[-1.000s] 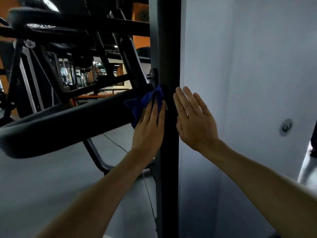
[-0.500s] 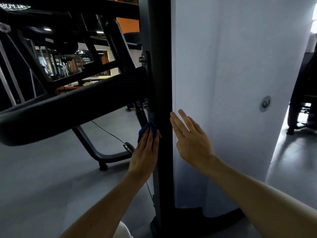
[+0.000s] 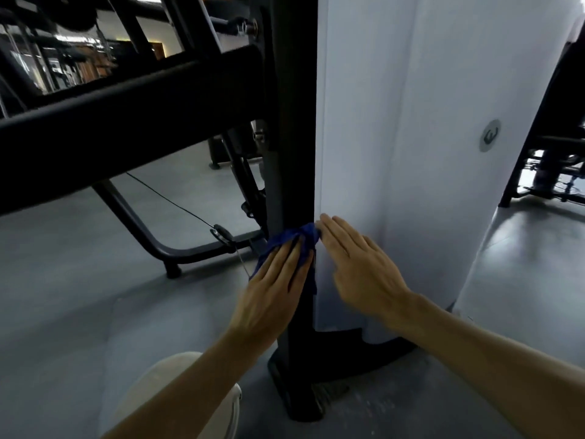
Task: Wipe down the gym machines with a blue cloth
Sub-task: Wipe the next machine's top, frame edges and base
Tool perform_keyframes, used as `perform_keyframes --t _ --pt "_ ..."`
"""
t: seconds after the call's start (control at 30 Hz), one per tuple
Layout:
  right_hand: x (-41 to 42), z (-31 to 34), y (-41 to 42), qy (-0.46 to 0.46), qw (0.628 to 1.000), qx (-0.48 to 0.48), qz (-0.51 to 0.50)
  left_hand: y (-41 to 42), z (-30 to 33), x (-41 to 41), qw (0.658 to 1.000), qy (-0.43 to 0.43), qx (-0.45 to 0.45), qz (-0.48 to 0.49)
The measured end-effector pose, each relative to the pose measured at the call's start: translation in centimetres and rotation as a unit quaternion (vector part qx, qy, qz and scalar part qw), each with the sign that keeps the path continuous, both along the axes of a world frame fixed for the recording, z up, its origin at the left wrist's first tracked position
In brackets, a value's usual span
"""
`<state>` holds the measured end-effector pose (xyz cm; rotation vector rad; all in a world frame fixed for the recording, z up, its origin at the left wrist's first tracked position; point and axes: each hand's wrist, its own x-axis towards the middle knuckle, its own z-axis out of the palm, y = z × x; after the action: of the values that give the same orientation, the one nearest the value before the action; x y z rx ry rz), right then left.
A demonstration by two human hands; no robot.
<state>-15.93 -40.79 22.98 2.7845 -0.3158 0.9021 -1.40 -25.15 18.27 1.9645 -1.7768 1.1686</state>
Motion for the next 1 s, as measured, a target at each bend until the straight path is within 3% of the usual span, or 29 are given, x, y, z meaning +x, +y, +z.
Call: perform_keyframes --t 0.17,0.3,0.5,0.87,1.0 --pt "0.1 0.5 -1.3 -0.019 0.998 0.047 0.041 -2.0 1.1 -1.0 1.000 -0.007 -0.024 -0.003" --pt "0.4 2.7 -2.5 -0.041 0.997 0.030 0.062 -3.8 3.2 -0.3 0.999 -0.016 -0.028 0.012" --pt "0.1 9.9 -1.8 -0.037 0.992 0.099 0.072 -3.5 8.9 -1.5 0.999 0.034 0.004 0.034" --pt "-0.5 34.2 1.8 -0.056 0.983 0.161 0.071 0.4 34.1 -3.3 0.999 0.029 0.020 0.010" --pt "-2.3 43.3 4.0 -0.096 0.974 0.199 0.053 2.6 43.1 -4.4 0.997 0.008 0.076 -0.007"
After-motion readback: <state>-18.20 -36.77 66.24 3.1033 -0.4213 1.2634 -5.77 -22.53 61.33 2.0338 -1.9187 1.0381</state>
